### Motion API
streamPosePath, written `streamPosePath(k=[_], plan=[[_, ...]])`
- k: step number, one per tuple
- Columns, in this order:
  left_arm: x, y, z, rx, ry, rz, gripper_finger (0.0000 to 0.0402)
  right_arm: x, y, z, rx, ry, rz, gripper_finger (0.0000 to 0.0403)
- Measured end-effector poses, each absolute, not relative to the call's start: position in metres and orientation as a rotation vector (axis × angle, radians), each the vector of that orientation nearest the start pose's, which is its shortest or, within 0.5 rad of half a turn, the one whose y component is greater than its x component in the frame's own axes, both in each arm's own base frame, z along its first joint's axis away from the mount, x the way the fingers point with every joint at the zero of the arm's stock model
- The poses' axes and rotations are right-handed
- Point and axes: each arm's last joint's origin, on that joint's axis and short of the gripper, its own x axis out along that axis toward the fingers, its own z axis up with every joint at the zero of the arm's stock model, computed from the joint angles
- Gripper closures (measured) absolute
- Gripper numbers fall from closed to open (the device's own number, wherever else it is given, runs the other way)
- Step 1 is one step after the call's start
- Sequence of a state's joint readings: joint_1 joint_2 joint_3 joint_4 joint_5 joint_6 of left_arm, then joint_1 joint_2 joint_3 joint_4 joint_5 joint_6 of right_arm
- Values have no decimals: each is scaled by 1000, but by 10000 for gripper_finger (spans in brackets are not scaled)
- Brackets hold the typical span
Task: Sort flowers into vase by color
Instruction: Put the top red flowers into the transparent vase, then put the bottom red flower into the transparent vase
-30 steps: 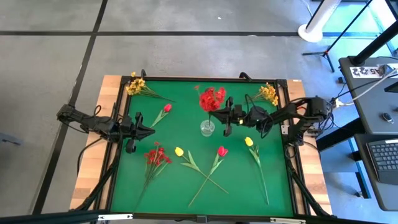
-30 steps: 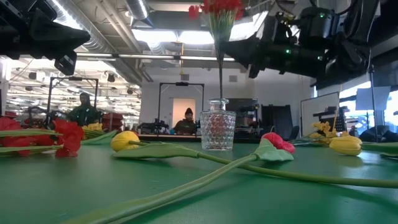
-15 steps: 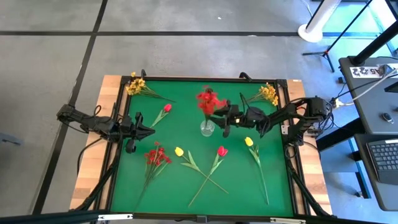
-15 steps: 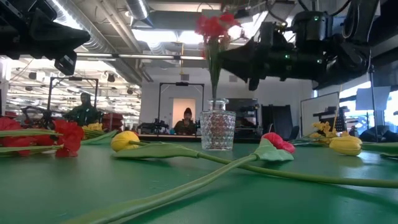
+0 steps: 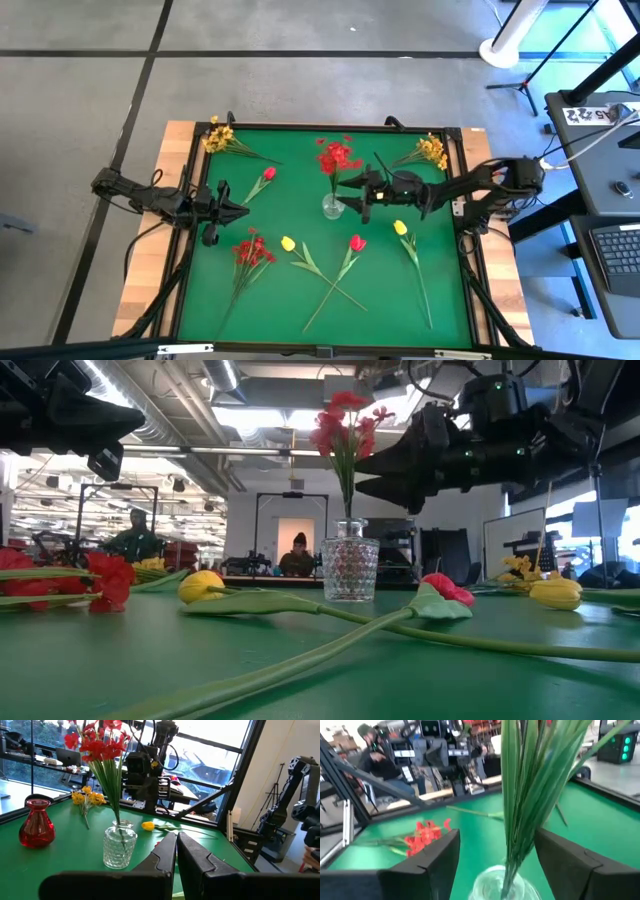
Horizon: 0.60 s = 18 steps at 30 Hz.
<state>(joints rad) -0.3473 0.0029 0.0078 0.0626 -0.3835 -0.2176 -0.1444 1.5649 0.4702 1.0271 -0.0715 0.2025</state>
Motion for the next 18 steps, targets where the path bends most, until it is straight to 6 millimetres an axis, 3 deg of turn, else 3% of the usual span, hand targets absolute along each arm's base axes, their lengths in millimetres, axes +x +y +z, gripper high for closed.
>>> streamPosePath(k=[14, 18], plan=[[93, -22, 172, -242, -67, 29, 388, 237, -30, 210, 303, 233, -24, 148], [93, -22, 172, -227, -67, 30, 388, 231, -13, 211, 401, 307, 74, 148]])
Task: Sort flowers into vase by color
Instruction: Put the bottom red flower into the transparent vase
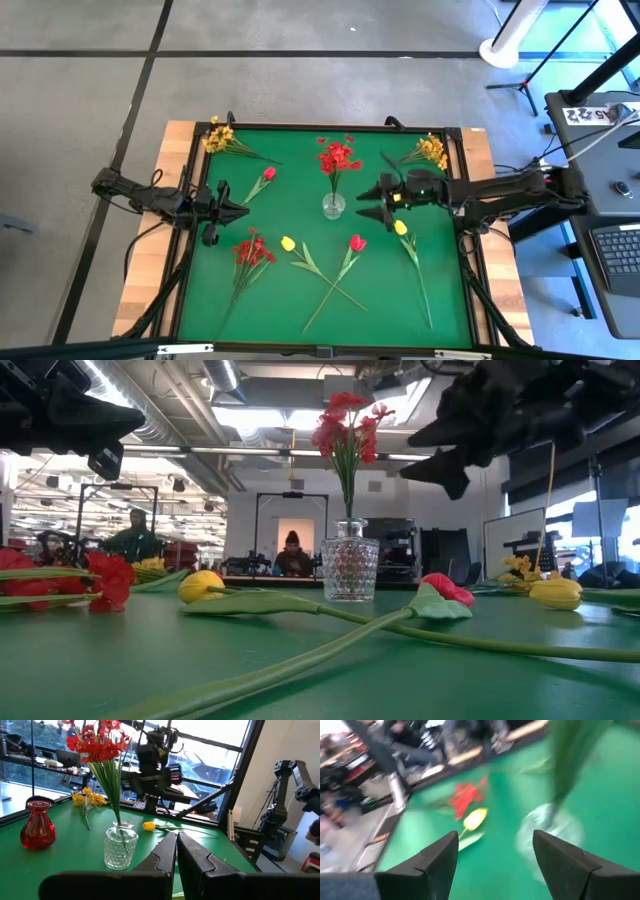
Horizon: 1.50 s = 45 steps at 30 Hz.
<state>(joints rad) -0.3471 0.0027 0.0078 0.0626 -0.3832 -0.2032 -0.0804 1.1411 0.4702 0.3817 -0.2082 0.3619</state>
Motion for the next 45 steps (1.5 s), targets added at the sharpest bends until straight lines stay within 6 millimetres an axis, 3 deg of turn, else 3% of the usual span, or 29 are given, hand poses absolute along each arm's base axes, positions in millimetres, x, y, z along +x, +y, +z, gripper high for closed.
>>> streamPosePath(k=[11, 18, 22, 29, 36, 45], plan=[[93, -22, 172, -227, -67, 30, 388, 219, 55, 196, 581, 538, 166, 148], [93, -22, 172, -228, -68, 30, 388, 216, 92, 214, 581, 529, 175, 148], [93, -22, 172, -248, -68, 29, 388, 217, 108, 224, 542, 532, 154, 148], [93, -22, 172, -322, -69, 27, 388, 227, 120, 222, 550, 683, 70, 148], [93, -22, 172, -387, -70, 25, 388, 253, 135, 200, 762, 810, -72, 148], [93, -21, 172, -400, -74, 48, 388, 290, 147, 156, 959, 942, -264, 148]])
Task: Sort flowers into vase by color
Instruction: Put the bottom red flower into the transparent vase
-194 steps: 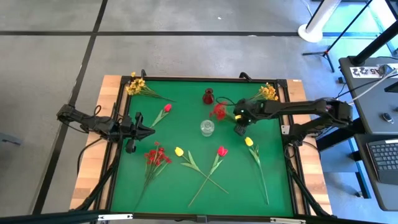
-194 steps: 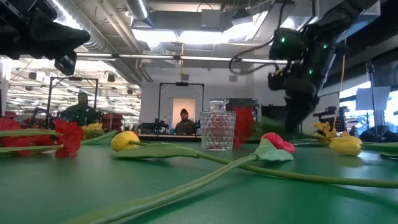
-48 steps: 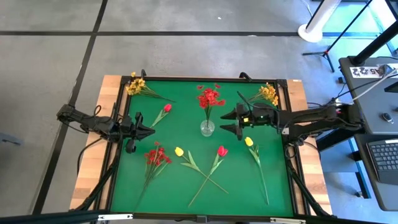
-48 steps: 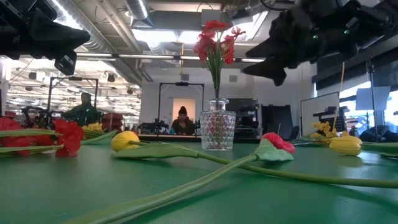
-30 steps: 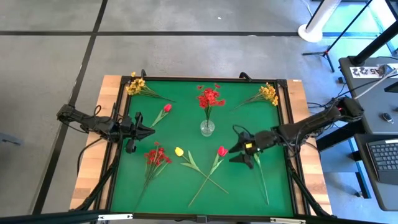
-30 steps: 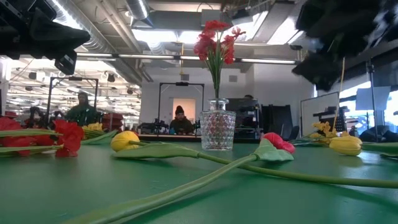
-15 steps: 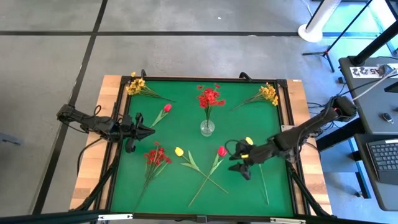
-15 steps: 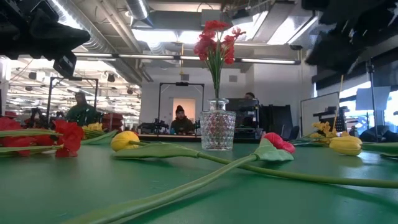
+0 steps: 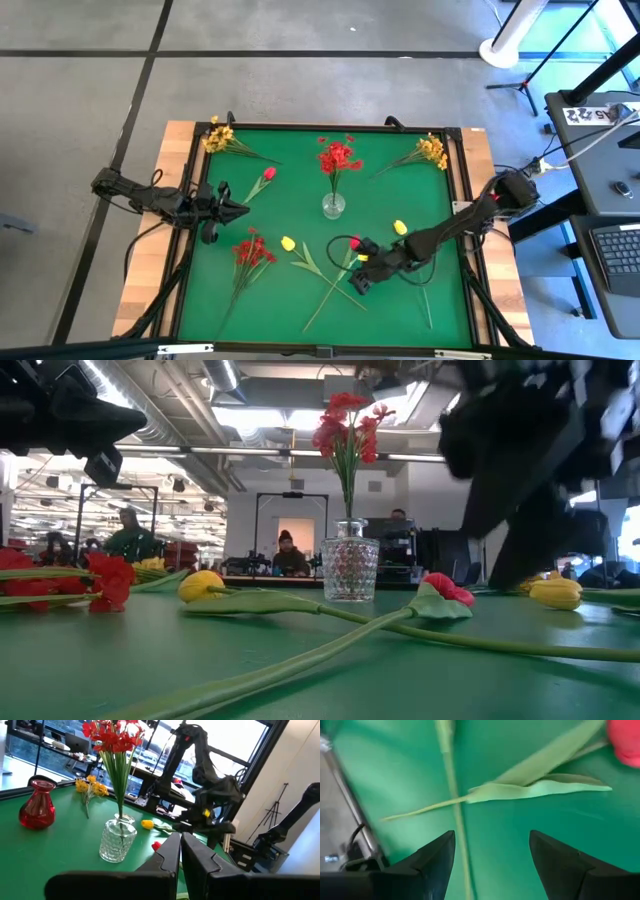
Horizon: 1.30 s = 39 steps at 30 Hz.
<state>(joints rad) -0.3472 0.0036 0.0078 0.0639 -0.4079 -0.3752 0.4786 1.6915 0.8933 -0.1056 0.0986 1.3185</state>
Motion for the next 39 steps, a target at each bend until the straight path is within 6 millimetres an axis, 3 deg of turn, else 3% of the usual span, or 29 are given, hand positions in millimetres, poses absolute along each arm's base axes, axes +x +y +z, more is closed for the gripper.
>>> streamPosePath(k=[6, 17, 23, 36, 39], plan=[[93, -22, 172, -399, -71, 49, 388, 308, 136, 145, 1106, 927, -398, 148], [93, -22, 172, -398, -70, 45, 388, 336, 114, 128, 1188, 1004, -455, 164], [93, -22, 172, -398, -69, 41, 388, 333, 105, 122, 1205, 1068, -527, 217], [93, -22, 172, -398, -69, 40, 388, 335, 105, 120, 1247, 1054, -532, 385], [93, -22, 172, -398, -69, 40, 388, 336, 106, 126, 1261, 1013, -503, 396]])
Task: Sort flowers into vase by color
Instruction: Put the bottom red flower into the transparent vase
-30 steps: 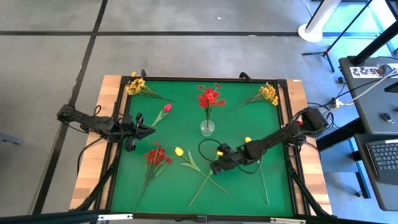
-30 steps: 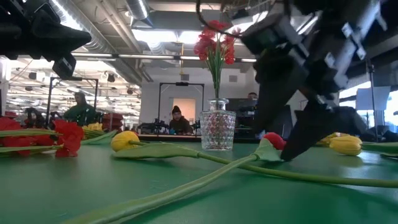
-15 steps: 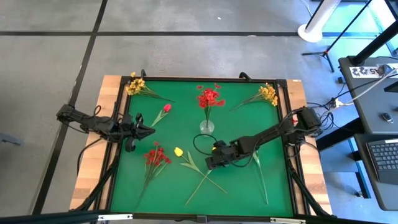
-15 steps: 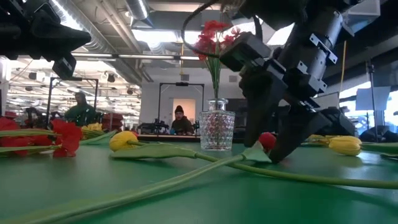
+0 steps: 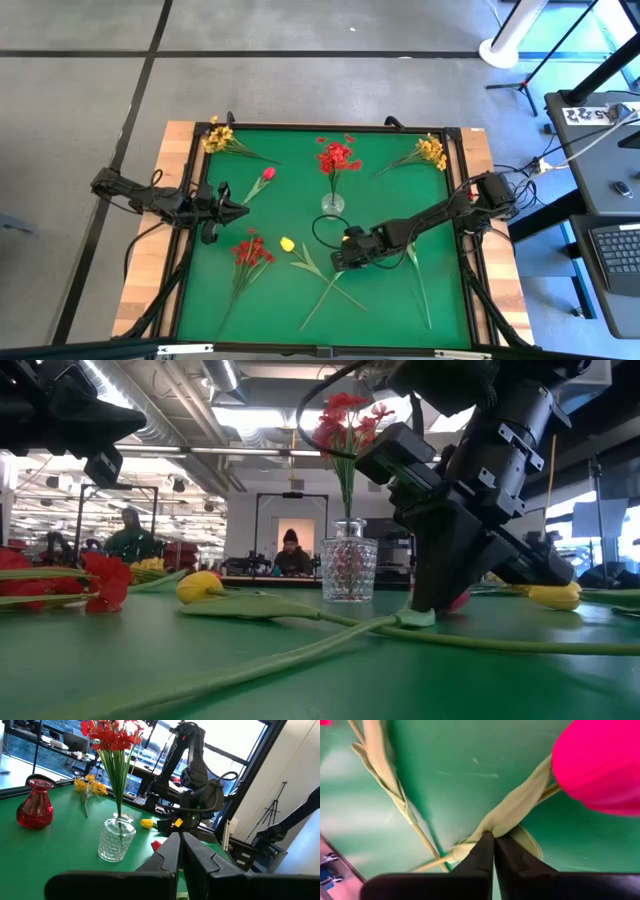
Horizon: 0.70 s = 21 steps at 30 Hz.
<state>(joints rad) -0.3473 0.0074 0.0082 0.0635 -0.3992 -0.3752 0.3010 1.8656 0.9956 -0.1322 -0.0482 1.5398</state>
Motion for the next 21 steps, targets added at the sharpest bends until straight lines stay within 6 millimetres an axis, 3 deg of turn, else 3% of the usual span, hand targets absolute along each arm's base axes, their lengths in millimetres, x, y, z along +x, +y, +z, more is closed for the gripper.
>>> streamPosePath(k=[4, 12, 21], plan=[[93, -22, 172, -404, -69, 40, 388, 338, 103, 145, 1251, 883, -476, 397], [93, -22, 172, -416, -69, 39, 388, 324, 96, 208, 1136, 685, -372, 401], [93, -22, 172, -469, -71, 37, 388, 290, 79, 275, 733, 466, -298, 402]])
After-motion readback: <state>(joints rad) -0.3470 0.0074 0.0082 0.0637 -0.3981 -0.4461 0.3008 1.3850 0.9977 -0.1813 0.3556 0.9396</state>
